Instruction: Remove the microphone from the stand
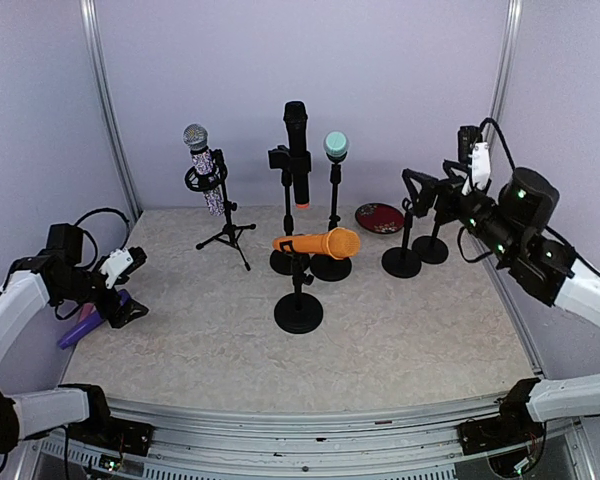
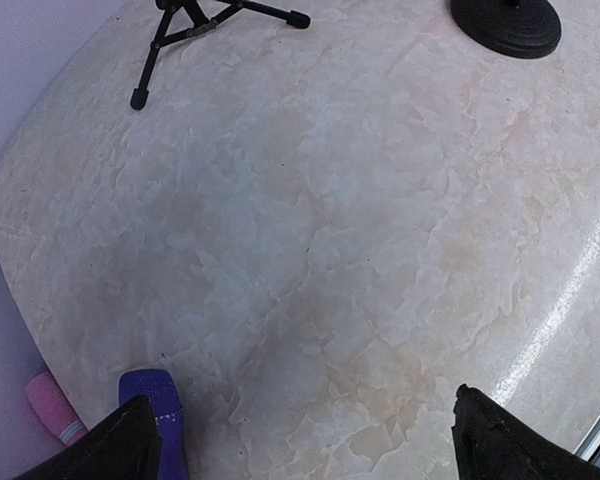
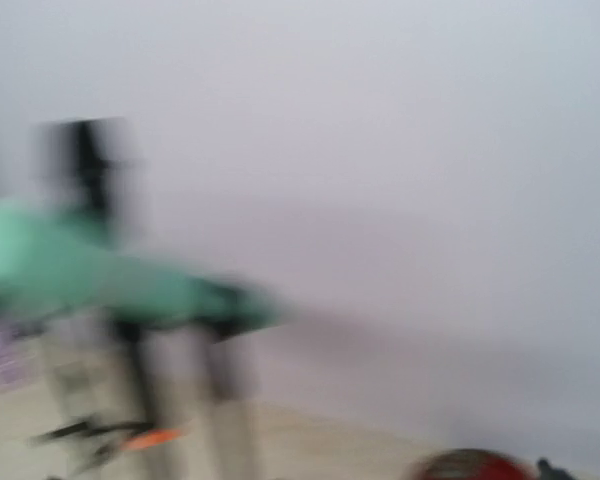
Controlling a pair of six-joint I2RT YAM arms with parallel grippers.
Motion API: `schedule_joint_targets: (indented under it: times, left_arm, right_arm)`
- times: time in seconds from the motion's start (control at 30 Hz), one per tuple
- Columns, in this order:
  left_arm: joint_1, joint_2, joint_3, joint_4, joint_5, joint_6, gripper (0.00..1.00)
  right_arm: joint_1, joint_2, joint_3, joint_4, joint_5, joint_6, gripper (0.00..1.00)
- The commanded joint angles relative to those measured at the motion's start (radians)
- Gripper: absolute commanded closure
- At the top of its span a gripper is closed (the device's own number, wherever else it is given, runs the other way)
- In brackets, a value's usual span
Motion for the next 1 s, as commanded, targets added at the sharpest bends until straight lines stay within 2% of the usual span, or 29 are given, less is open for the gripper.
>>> schedule_joint_targets:
  times: [0.0, 0.1, 0.23, 0.43, 0.57, 0.8, 0.97]
  left_arm:
    - [-0.006, 0.004, 0.036, -0.015, 0.048, -0.023, 0.01]
    - [-0.007, 0.007, 0.032, -0.016, 0.055, -0.025, 0.01]
    - [-0.008, 0.006, 0.033, -0.018, 0.055, -0.033, 0.01]
    - [-0.009, -0.006, 0.038, -0.019, 0.058, -0.054, 0.01]
    - [-0.010, -0.012, 0.037, -0.008, 0.060, -0.094, 0.01]
    - [-0.042, 0.008, 0.095, -0.056, 0.083, -0.147, 0.01]
    - [-0.110, 0.019, 0.131, 0.002, 0.094, -0.244, 0.01]
  right_arm:
    - [0.204, -0.165, -0.153, -0.012, 0.015, -0.057, 0.00]
    - [0.315, -0.180, -0.157, -0.057, 0.022, -0.018, 0.00]
    - [0.446, -0.095, -0.116, -0.041, 0.063, -0.029, 0.00]
    - [0.474, 0.089, -0.022, -0.056, 0.107, -0.016, 0.00]
    - [0.474, 0.147, -0.018, -0.026, 0.138, -0.002, 0.01]
    - [0.474, 0.260, 0.052, -0.008, 0.135, 0.000, 0.20]
    - [0.475, 0.318, 0.078, 0.033, 0.125, 0.024, 0.36]
